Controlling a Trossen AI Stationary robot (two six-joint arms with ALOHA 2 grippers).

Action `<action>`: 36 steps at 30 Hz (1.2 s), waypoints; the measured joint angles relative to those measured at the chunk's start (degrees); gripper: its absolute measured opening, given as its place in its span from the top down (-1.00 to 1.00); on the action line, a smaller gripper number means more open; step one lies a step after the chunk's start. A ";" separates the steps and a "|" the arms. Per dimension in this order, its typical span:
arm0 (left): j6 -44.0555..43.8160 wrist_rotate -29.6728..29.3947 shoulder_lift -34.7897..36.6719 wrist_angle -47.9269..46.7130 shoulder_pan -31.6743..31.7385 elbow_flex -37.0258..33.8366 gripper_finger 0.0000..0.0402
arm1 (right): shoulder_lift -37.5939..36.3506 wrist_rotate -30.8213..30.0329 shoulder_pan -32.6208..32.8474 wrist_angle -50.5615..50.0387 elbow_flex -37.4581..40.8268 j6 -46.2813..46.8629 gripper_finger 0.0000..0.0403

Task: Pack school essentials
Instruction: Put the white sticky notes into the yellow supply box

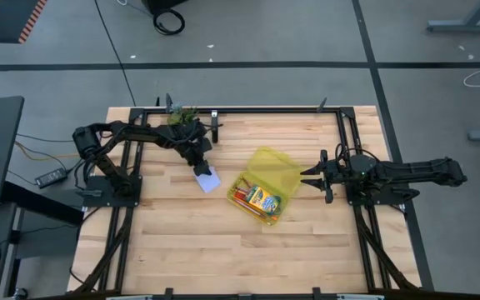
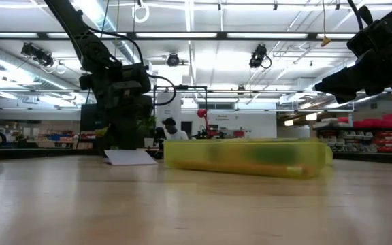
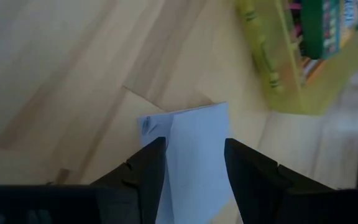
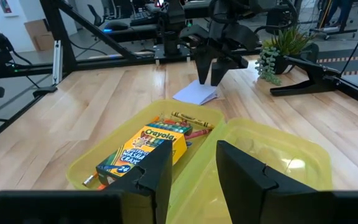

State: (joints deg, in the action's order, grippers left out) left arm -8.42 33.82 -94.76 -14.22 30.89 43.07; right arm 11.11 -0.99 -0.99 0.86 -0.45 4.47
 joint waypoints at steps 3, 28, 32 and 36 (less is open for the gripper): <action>-0.08 1.90 0.00 0.16 -0.12 0.00 0.14 | 0.00 0.00 0.00 0.00 0.00 0.00 0.35; -2.33 -4.46 0.00 2.03 -6.58 0.00 0.50 | 0.00 0.00 0.00 0.00 0.00 0.00 0.35; -2.52 -4.73 0.00 2.01 -6.58 0.00 0.75 | 0.00 0.00 0.00 0.00 0.00 0.00 0.35; -1.56 -5.33 0.00 2.01 -6.58 0.00 0.96 | 0.00 0.00 0.00 0.00 0.00 0.00 0.35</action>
State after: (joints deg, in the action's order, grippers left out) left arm -9.98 28.49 -94.76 -12.21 24.32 43.07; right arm 11.11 -0.99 -0.99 0.86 -0.45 4.47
